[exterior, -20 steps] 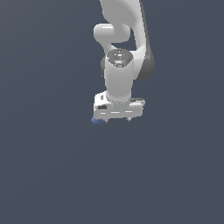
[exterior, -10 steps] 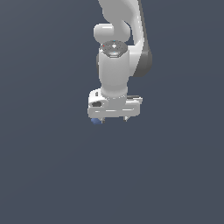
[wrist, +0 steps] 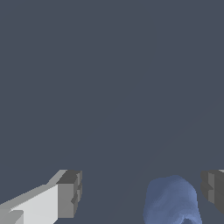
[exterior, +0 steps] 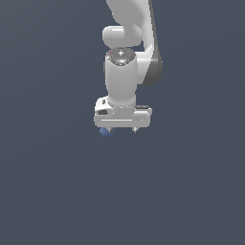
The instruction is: Pick up the object and move it to a goal position.
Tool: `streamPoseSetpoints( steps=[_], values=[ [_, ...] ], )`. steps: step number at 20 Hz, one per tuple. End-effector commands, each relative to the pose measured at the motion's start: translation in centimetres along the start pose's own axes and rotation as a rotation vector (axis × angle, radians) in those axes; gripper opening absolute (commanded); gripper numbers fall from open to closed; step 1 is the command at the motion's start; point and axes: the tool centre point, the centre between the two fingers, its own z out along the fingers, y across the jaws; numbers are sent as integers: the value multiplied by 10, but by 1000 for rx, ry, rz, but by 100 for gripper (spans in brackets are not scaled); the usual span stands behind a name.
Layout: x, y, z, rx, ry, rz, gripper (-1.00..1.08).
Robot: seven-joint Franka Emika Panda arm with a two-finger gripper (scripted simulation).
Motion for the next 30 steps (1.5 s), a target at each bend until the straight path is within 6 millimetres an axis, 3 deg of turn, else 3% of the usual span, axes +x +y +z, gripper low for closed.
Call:
streamPoseSetpoints(
  steps=[1, 20, 30],
  values=[
    [-6, 5, 4, -2, -4, 46, 100],
    [-89, 66, 48, -28, -46, 613, 100],
    [-112, 79, 57, -35, -55, 755, 100]
  ],
)
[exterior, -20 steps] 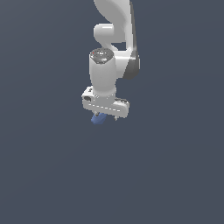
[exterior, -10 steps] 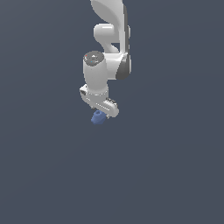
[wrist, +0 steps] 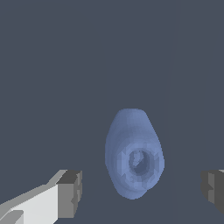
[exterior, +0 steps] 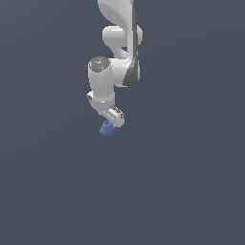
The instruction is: Pick up the object and move it to a goal position.
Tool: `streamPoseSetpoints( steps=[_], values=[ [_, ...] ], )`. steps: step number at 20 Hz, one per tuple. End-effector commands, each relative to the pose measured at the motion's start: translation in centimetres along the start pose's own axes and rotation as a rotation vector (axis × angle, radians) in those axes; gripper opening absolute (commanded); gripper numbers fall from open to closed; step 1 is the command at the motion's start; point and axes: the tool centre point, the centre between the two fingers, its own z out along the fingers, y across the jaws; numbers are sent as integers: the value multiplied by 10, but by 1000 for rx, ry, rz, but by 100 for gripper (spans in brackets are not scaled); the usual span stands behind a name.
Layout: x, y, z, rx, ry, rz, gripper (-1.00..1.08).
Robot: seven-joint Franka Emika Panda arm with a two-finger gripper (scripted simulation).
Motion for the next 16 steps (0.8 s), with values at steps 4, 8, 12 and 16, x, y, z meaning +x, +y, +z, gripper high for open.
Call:
streamPoseSetpoints(
  steps=[4, 8, 12, 16],
  values=[
    [-1, 3, 1, -1, -1, 16, 100],
    [-1, 3, 6, -1, -1, 17, 100],
    [-2, 4, 22, -1, -1, 19, 100],
    [-2, 4, 41, -1, -1, 21, 100]
  ],
)
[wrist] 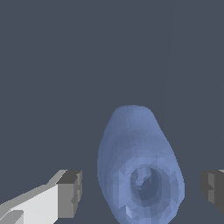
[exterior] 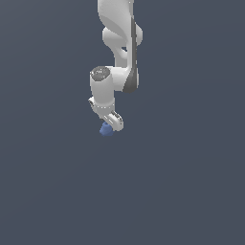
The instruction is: Pick up the object and move it to a goal position.
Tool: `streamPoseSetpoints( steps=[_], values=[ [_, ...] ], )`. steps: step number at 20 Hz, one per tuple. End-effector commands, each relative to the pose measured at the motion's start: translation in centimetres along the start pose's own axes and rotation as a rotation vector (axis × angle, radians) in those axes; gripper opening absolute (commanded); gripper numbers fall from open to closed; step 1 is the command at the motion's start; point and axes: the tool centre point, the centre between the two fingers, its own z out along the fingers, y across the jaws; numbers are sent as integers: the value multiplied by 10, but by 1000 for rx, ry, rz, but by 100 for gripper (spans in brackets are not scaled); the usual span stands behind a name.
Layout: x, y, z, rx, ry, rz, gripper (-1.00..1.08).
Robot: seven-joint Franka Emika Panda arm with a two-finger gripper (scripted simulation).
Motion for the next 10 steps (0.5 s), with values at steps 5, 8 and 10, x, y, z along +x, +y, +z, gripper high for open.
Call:
streamPoseSetpoints(
  steps=[5, 8, 10],
  values=[
    [0, 0, 17, 0, 0, 1, 100],
    [0, 0, 17, 1, 0, 2, -100],
    [0, 0, 17, 1, 0, 2, -100]
  ],
)
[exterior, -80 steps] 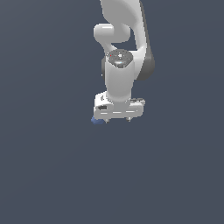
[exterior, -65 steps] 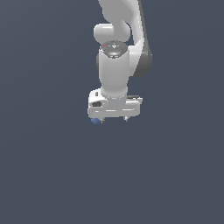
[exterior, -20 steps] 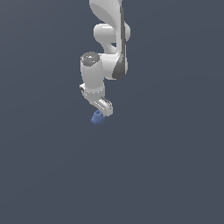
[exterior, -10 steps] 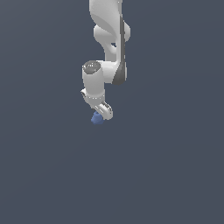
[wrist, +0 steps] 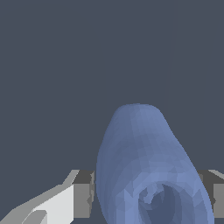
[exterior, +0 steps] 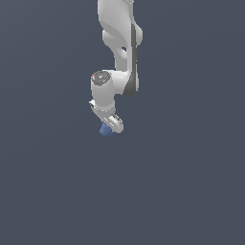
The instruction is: Pick up the object and move it to a goal position.
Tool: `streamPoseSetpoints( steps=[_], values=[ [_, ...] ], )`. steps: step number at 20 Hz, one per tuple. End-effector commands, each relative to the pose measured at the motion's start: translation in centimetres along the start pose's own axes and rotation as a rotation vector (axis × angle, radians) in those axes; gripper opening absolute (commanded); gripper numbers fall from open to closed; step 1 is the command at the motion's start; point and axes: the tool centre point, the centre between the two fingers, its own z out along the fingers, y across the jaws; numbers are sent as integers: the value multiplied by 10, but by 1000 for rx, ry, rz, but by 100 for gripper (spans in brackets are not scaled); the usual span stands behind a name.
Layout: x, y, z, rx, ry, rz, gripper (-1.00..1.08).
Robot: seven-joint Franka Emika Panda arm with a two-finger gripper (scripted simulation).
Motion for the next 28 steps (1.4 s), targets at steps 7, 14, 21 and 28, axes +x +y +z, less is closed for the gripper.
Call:
streamPoseSetpoints(
  steps=[7, 14, 21, 28],
  values=[
    [0, 0, 0, 0, 0, 0, -100],
    [-5, -6, -12, 0, 0, 0, -100],
    [-20, -22, -50, -1, 1, 1, -100],
    [-44, -48, -111, -2, 2, 1, -100]
  ],
)
